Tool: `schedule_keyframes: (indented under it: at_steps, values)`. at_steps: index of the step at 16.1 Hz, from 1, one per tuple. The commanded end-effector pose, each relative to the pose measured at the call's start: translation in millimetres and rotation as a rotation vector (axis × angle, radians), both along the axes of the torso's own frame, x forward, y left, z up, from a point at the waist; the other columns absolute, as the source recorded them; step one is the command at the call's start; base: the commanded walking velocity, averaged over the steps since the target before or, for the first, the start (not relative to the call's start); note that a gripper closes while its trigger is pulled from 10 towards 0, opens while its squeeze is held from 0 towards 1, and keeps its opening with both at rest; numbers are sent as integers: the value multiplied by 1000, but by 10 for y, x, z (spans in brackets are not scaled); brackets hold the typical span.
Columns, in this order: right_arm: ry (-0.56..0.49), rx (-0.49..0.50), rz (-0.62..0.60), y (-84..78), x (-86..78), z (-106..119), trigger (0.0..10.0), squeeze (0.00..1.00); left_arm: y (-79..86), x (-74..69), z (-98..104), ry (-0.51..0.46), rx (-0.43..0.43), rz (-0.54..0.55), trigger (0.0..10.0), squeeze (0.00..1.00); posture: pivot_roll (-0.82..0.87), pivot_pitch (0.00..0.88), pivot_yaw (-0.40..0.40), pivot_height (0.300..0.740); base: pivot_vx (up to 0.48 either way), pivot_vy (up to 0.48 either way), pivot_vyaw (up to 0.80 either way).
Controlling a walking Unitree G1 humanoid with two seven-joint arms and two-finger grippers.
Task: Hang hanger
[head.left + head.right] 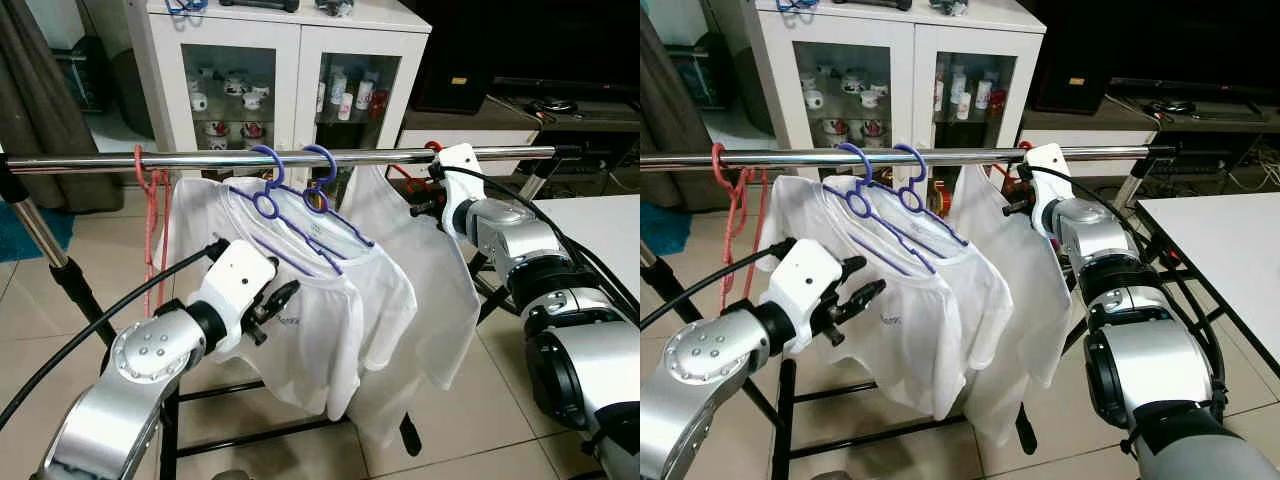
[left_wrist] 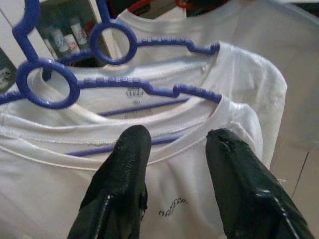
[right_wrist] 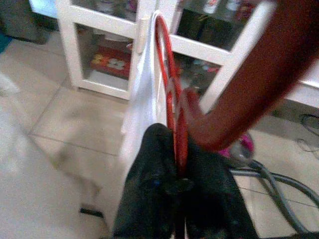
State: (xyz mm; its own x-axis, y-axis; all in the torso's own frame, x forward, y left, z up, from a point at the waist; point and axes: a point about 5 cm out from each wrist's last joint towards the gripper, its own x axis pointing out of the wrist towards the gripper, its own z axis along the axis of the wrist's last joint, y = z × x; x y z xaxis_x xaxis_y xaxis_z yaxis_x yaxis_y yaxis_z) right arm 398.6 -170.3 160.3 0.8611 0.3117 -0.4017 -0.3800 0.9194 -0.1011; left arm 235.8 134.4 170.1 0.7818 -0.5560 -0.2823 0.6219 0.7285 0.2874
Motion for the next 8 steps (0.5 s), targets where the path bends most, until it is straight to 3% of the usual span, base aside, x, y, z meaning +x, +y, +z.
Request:
schedule_keyframes:
  at_steps: [1,4,6,8]
  values:
    - [-20,26,20,-40,8,56,10000,1000,-30,-4,37,-5,-18,-13,10000,0,169,18,-105,740,0,0,0]
    - [-60,34,71,-113,-7,171,10000,1000,1,12,26,-8,-24,28,10000,0,170,7,-107,740,0,0,0]
    - [-101,11,138,-262,-101,295,10000,1000,42,43,30,7,-99,97,10000,0,164,0,-103,740,0,0,0]
    - [-145,40,297,-382,-440,504,10000,1000,98,37,51,-44,-63,124,10000,0,160,0,-94,740,0,0,0]
